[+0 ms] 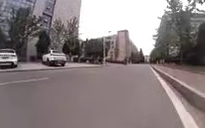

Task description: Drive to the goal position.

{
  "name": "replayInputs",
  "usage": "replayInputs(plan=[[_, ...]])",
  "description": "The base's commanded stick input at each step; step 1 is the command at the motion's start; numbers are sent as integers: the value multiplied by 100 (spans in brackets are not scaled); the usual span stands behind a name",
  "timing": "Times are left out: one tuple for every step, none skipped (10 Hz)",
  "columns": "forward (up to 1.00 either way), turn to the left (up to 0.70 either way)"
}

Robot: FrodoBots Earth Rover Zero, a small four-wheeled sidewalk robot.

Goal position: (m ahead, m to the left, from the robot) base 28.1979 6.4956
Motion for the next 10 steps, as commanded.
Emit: replayInputs(plan=[[70, -14], [70, -14], [70, -13], [70, -9], [70, -3], [70, 0], [70, 0], [70, 0], [70, 4], [70, 11]])
